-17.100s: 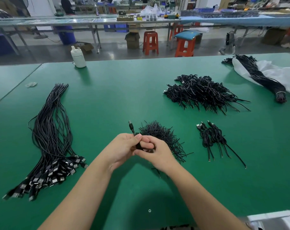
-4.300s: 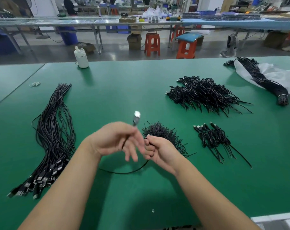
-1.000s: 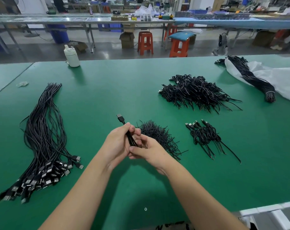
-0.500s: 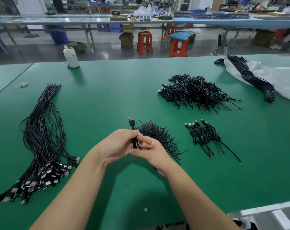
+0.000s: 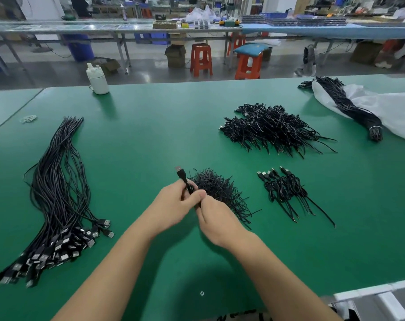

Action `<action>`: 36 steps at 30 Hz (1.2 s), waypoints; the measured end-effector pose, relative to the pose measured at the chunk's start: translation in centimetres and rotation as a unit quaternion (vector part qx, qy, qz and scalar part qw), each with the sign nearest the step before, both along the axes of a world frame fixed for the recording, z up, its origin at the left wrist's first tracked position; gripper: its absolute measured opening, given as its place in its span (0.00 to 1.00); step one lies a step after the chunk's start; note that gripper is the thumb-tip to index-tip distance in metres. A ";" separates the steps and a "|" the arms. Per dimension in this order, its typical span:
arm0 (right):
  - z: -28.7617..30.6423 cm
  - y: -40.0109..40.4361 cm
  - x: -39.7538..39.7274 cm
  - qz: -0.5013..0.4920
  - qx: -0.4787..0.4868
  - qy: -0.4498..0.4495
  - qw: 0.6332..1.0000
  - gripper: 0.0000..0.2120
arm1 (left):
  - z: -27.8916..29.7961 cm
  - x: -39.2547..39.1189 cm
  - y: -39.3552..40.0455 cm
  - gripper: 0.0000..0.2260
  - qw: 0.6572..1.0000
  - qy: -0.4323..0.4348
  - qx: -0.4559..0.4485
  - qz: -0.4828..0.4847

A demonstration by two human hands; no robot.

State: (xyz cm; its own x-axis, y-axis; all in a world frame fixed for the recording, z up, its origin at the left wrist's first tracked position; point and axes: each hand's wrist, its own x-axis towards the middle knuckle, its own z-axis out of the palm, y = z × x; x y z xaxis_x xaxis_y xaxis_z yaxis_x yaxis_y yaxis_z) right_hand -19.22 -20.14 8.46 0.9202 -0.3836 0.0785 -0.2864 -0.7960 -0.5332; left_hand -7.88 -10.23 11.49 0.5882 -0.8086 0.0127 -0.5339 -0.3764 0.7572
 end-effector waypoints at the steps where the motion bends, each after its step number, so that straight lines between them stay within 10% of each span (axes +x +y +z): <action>1: 0.1 0.0 0.0 0.000 0.005 0.008 1.000 0.11 | 0.0 0.2 0.0 0.09 1.000 -0.001 -0.011 -0.003; 10: -0.7 -0.5 0.3 0.023 0.284 -0.018 0.958 0.14 | -0.4 0.9 -0.7 0.16 1.000 0.002 -0.012 0.008; 22: -3.1 -3.7 -2.2 -0.105 0.121 -0.047 0.986 0.15 | -1.6 -0.7 -5.6 0.11 0.978 0.206 -0.008 -0.042; 27: -5.9 -6.9 -4.4 -0.294 0.099 -0.059 0.949 0.14 | -2.2 -1.4 -8.5 0.12 0.938 -0.267 0.197 -0.098; 36: -9.0 -8.4 -6.2 -0.312 0.022 -0.038 0.949 0.15 | -4.6 -2.1 -13.0 0.15 0.908 -0.351 0.149 -0.173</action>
